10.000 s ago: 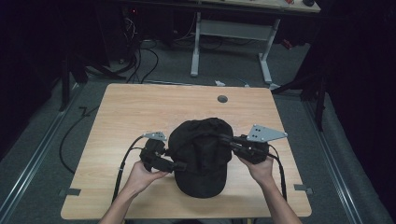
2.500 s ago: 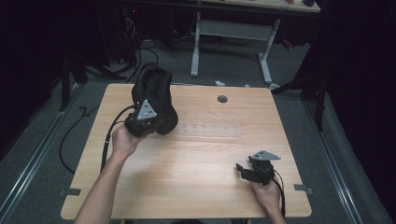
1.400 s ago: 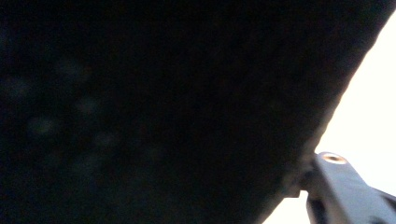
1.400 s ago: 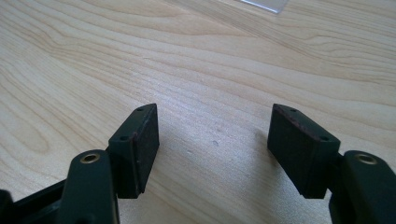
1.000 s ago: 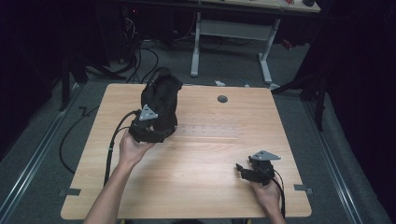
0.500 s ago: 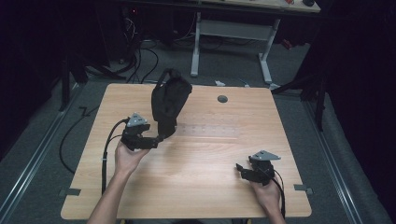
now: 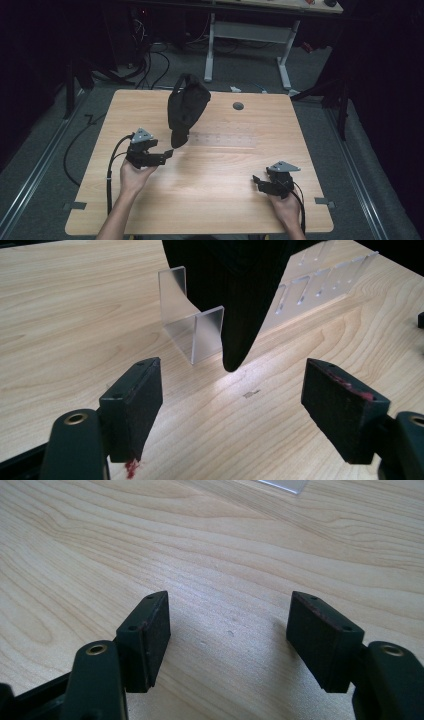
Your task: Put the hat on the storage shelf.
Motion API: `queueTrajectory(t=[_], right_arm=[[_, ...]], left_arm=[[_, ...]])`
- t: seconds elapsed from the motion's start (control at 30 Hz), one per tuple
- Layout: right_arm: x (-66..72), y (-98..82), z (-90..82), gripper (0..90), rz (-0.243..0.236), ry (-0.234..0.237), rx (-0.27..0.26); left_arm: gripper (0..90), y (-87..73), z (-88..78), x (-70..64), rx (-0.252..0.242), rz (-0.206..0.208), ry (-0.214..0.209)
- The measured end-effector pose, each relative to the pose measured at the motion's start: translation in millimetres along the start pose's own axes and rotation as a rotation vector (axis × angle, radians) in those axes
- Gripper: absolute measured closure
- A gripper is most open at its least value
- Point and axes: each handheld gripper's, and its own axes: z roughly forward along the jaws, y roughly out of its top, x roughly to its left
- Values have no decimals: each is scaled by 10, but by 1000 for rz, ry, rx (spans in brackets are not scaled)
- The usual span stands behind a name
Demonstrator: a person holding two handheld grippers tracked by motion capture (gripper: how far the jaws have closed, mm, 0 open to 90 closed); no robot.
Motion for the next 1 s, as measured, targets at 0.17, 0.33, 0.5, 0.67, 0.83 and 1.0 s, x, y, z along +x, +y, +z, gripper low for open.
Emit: queueTrajectory(t=[0.17, 0.33, 0.5, 0.67, 0.83, 1.0], right_arm=[[-1, 0, 0, 343, -2, 0, 0], [-1, 0, 0, 342, -2, 0, 0], [0, 0, 0, 343, 0, 0, 0], [-1, 0, 0, 343, -2, 0, 0], [-1, 0, 0, 343, -2, -1, 0], [-1, 0, 0, 343, -2, -1, -1]], left_arm=[[252, -52, -53, 2, -3, -2, 8], [263, -102, -107, 10, -10, -15, 8], [269, -171, -148, 24, -6, -21, 16], [272, -237, -173, 38, -1, -31, 22], [273, -306, -193, 47, 5, -36, 29], [277, -397, -189, 63, 13, -46, 50]])
